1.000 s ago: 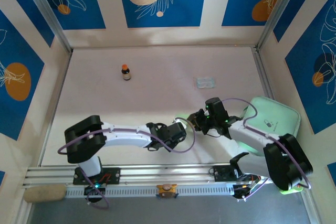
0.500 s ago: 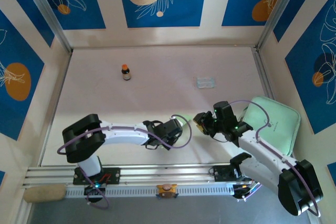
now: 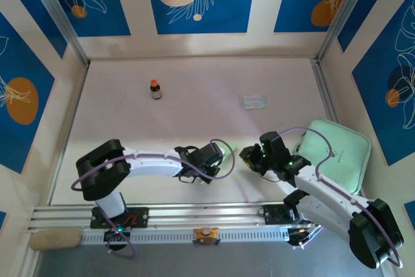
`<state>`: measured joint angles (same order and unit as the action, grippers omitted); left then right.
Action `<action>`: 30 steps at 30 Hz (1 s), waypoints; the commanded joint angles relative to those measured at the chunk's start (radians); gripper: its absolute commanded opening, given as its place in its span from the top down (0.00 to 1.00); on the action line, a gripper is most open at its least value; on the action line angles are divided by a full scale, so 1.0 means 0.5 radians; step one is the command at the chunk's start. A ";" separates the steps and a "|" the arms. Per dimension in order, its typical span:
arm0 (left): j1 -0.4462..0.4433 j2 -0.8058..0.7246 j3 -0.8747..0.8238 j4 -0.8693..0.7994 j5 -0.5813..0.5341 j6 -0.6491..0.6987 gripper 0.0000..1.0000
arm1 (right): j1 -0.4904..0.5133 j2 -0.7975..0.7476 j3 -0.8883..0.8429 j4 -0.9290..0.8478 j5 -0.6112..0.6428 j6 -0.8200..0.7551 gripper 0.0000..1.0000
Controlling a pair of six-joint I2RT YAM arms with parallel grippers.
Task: Fold a paper plane with a square sheet of paper (pick it up from the middle)
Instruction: Fold the wing for the fifth time at the center of the table.
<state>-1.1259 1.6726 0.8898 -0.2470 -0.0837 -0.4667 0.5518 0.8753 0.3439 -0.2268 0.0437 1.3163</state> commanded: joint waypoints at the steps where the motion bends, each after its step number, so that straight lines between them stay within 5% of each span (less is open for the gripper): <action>1: 0.014 0.001 -0.028 0.013 0.060 -0.022 0.87 | 0.048 -0.023 -0.048 -0.008 0.125 0.047 0.72; 11: 0.015 -0.119 -0.066 0.062 0.053 -0.015 0.80 | 0.091 -0.015 -0.093 0.043 0.123 0.092 0.72; 30: 0.015 -0.092 -0.071 0.077 0.075 0.004 0.86 | 0.009 0.428 0.156 0.309 -0.271 0.070 0.64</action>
<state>-1.1259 1.6241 0.8642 -0.2157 -0.0593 -0.4725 0.5743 1.0740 0.3874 -0.1036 -0.0395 1.3579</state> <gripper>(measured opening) 0.146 0.358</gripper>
